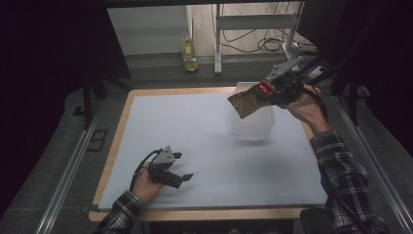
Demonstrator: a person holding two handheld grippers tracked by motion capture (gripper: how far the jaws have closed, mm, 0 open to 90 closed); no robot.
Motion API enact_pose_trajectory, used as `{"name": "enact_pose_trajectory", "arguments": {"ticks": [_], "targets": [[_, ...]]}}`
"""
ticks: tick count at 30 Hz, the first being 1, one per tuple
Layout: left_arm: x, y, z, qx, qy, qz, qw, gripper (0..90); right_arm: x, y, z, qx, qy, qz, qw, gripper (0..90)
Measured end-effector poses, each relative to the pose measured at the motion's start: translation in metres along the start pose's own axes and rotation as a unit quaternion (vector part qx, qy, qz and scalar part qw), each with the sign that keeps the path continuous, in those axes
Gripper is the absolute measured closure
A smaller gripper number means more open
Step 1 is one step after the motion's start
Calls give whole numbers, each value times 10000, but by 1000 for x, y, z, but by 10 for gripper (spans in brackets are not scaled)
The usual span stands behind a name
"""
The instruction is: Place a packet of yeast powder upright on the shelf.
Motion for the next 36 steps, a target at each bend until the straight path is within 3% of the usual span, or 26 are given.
{"name": "enact_pose_trajectory", "arguments": {"ticks": [6, 18, 23, 28, 30, 32, 36], "targets": [[0, 0, 0, -8, 1, 23, 10000, 96, 6, 22, 3, -294, -196, 361, 9987, 703], [0, -1, 1, -28, -3, 27, 10000, 96, 26, 47, 11, -640, -410, 568, 9955, 703], [0, -1, 2, -65, -19, 44, 10000, 96, 42, 55, 15, -882, -638, 694, 9916, 703], [0, -2, 2, -89, -5, 51, 9999, 96, 52, 57, 18, -1033, -753, 656, 9896, 704], [0, -2, 3, -110, -5, 67, 9999, 96, 56, 57, 19, -1115, -791, 541, 9891, 704], [0, -3, 3, -134, -28, 76, 9999, 96, 62, 55, 21, -1308, -841, 479, 9867, 705], [1, -3, 4, -148, -50, 91, 9998, 96, 65, 54, 20, -1333, -848, 425, 9865, 706]]}}
Point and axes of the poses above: each handheld gripper's, and its own axes: x roughly forward along the jaws, z roughly out of its underside, y roughly to its right, the point moved 5 cm from there along x, roughly forward along the jaws, and after that the axes turned 8 degrees about z, right-handed, at the moved point
